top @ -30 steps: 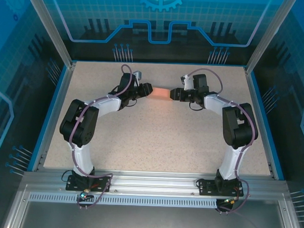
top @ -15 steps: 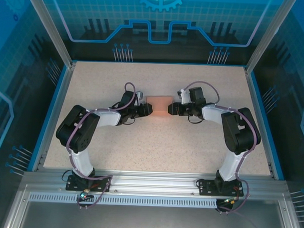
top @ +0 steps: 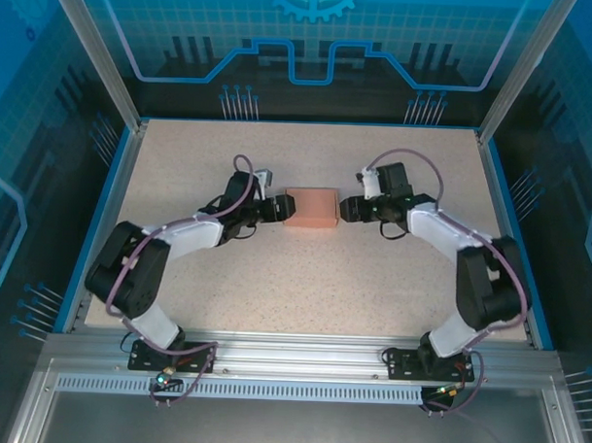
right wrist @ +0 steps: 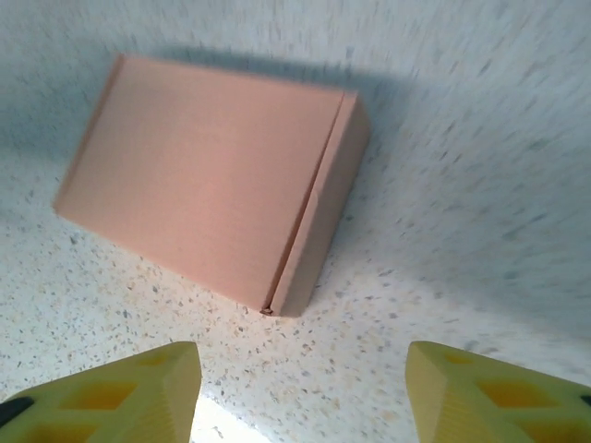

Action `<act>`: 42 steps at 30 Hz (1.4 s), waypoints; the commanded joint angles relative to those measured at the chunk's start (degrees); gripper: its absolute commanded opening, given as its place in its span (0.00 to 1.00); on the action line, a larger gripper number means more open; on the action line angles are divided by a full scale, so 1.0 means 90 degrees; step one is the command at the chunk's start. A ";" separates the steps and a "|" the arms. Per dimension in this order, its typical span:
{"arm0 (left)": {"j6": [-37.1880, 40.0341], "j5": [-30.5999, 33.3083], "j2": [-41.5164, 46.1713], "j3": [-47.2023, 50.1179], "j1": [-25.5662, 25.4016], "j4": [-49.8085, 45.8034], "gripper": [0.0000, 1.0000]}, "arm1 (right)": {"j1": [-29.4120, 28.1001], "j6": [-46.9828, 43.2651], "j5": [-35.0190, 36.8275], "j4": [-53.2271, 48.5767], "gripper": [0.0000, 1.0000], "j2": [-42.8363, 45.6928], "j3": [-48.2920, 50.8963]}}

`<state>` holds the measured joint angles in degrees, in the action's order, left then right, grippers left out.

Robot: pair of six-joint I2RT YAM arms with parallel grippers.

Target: Fold the paper box

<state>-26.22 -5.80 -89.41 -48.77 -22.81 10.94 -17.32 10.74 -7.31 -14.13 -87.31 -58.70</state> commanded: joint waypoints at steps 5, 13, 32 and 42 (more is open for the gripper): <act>0.1419 0.1933 0.1829 0.0499 0.0125 -0.0657 0.82 | 0.0025 -0.0959 0.2304 -0.0618 0.79 0.1550 0.0021; 0.1947 0.3665 0.3019 0.1810 0.0367 0.0207 0.98 | 0.0157 -0.0875 0.3444 0.0115 1.00 0.2364 0.0886; 0.2967 0.2690 0.1582 0.3081 0.1732 0.3018 0.99 | 0.0580 -0.1255 0.4110 0.3675 1.00 0.1339 0.3292; 0.3149 0.2025 0.0275 0.3559 0.2033 0.5504 0.99 | 0.0985 -0.1497 0.2983 0.5592 1.00 0.1343 0.4012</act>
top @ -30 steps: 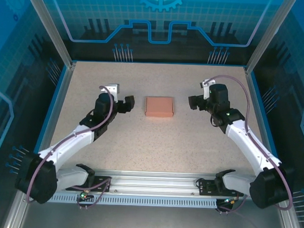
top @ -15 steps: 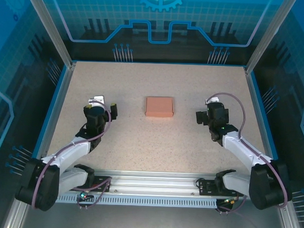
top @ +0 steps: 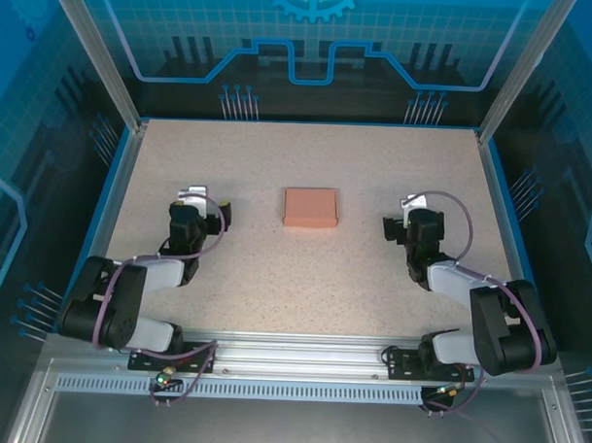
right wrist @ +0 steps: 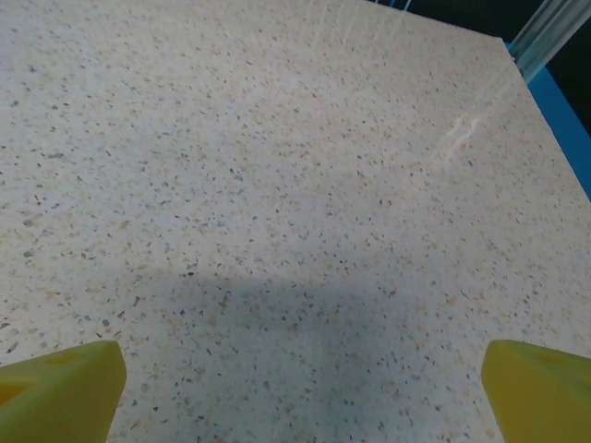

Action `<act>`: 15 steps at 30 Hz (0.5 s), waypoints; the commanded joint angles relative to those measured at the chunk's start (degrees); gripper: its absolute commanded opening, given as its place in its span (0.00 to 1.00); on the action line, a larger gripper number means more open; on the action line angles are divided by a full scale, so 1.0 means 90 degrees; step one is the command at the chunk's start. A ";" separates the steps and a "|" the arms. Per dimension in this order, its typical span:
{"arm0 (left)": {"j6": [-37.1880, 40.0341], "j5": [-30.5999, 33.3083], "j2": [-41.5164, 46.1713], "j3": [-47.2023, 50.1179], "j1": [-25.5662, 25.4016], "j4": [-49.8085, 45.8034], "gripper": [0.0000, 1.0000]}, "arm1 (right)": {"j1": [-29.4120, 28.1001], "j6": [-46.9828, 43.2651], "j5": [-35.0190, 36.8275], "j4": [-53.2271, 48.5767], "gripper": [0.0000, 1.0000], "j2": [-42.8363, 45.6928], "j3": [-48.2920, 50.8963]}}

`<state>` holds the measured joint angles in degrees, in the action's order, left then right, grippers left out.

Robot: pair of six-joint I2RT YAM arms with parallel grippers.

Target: Fold the paper box

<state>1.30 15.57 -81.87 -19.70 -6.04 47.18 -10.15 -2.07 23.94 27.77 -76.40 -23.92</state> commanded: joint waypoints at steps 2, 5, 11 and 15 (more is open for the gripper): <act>0.0253 -0.0399 -0.0975 0.0451 0.0155 0.2282 0.99 | 0.0267 -0.0033 -0.0810 0.1081 1.00 0.0151 0.0219; 0.0277 -0.0706 -0.0836 0.0179 0.0173 0.1526 0.99 | 0.0280 -0.0028 -0.1371 0.2022 1.00 -0.0049 0.0530; 0.0133 -0.0797 -0.0778 0.0002 0.0291 0.1084 0.99 | 0.0367 0.0037 -0.1467 0.2302 1.00 -0.0954 0.0275; 0.0042 -0.0696 -0.0780 -0.0086 0.0339 0.0925 0.99 | 0.0602 0.0276 -0.1596 0.1888 1.00 -0.1089 0.0004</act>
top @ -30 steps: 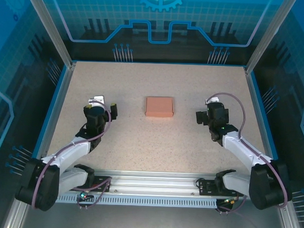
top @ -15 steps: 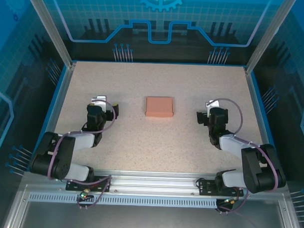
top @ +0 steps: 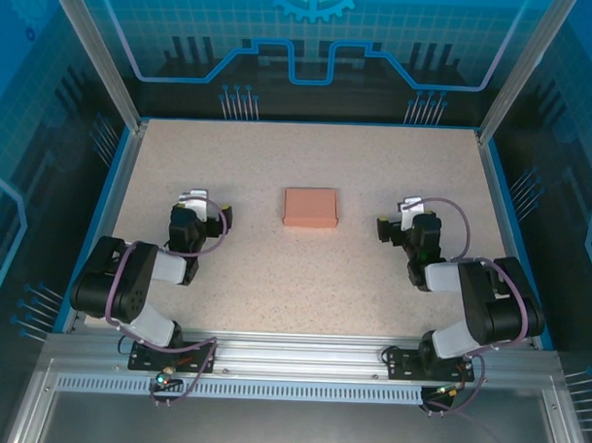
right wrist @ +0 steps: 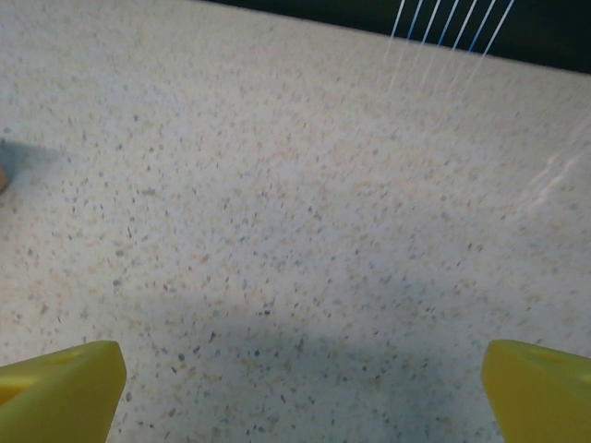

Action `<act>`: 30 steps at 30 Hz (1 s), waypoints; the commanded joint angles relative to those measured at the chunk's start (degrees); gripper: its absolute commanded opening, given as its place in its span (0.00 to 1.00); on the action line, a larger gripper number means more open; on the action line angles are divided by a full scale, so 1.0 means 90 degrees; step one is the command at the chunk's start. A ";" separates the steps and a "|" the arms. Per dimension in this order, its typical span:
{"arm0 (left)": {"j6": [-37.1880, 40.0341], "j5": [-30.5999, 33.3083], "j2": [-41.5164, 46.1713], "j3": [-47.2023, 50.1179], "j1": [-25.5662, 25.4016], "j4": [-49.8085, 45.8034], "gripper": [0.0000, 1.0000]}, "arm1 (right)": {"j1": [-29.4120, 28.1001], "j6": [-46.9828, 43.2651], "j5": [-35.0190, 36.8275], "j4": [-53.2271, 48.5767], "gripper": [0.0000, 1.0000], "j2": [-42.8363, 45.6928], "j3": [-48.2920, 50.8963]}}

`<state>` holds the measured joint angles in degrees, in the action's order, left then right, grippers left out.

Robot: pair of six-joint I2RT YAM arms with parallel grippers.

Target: Fold the paper box

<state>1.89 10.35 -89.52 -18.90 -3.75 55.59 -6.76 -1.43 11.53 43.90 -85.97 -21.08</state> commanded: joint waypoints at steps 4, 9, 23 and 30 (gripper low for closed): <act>-0.0025 -0.0095 0.0068 -0.0156 0.0085 0.0029 0.99 | 0.0296 0.0258 -0.0317 0.0101 1.00 -0.0010 -0.0302; -0.0026 -0.0095 0.0068 -0.0156 0.0084 0.0031 0.99 | 0.0299 0.0261 -0.0325 0.0093 1.00 -0.0012 -0.0314; -0.0024 -0.0095 0.0062 -0.0166 0.0087 0.0005 0.99 | 0.0249 0.0188 -0.0374 0.0034 1.00 -0.0018 -0.0341; -0.0031 -0.0095 0.0063 -0.0166 0.0084 0.0005 0.99 | 0.0251 0.0188 -0.0377 0.0034 1.00 -0.0017 -0.0346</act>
